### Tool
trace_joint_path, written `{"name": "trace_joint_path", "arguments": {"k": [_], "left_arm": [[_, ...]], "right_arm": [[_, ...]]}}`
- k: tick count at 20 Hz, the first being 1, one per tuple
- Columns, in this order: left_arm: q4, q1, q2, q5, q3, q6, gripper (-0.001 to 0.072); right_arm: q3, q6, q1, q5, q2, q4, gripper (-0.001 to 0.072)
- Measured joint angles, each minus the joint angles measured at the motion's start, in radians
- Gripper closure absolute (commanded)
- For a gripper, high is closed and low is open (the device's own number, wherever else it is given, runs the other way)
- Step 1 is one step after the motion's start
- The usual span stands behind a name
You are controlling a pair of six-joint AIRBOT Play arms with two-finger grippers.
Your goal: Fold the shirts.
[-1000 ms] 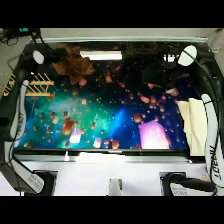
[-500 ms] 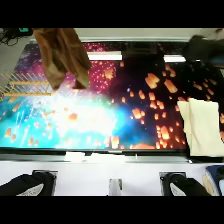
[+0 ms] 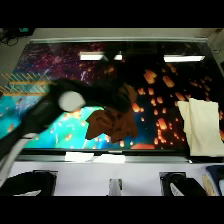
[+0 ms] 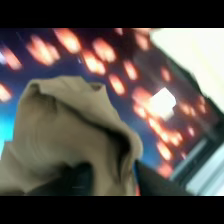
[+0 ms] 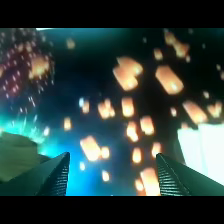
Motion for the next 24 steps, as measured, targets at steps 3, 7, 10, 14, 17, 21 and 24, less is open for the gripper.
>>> {"name": "trace_joint_path", "arguments": {"k": [3, 7, 10, 14, 17, 21, 24], "left_arm": [[-0.07, -0.038, -0.114, -0.124, -0.01, -0.032, -0.0013], [0.035, 0.053, -0.09, -0.384, -0.016, -0.007, -0.0013], [0.098, 0.198, 0.035, -0.455, -0.128, -0.008, 0.01], [0.068, 0.443, 0.252, -0.443, -0.455, -0.01, -0.0013], [-0.117, 0.615, 0.342, -0.359, -0.701, 0.031, -0.0013], [-0.386, 0.701, 0.324, -0.23, -0.878, 0.12, -0.0013], [-0.512, 0.682, 0.262, -0.136, -0.922, 0.154, -0.0013]], "right_arm": [[0.0, 0.002, 0.0, 0.07, -0.038, 0.004, 0.0181], [0.0, 0.003, 0.0, 0.112, -0.131, 0.038, 0.0166], [-0.011, -0.005, 0.0, 0.123, -0.223, 0.098, 0.0165], [-0.119, -0.045, 0.0, 0.103, -0.312, 0.143, 0.017], [-0.254, -0.061, 0.0, 0.043, -0.338, 0.161, 0.0171], [-0.397, -0.07, 0.0, 0.014, -0.347, 0.175, 0.0172], [-0.453, -0.077, 0.0, 0.015, -0.35, 0.181, 0.0172]]}}
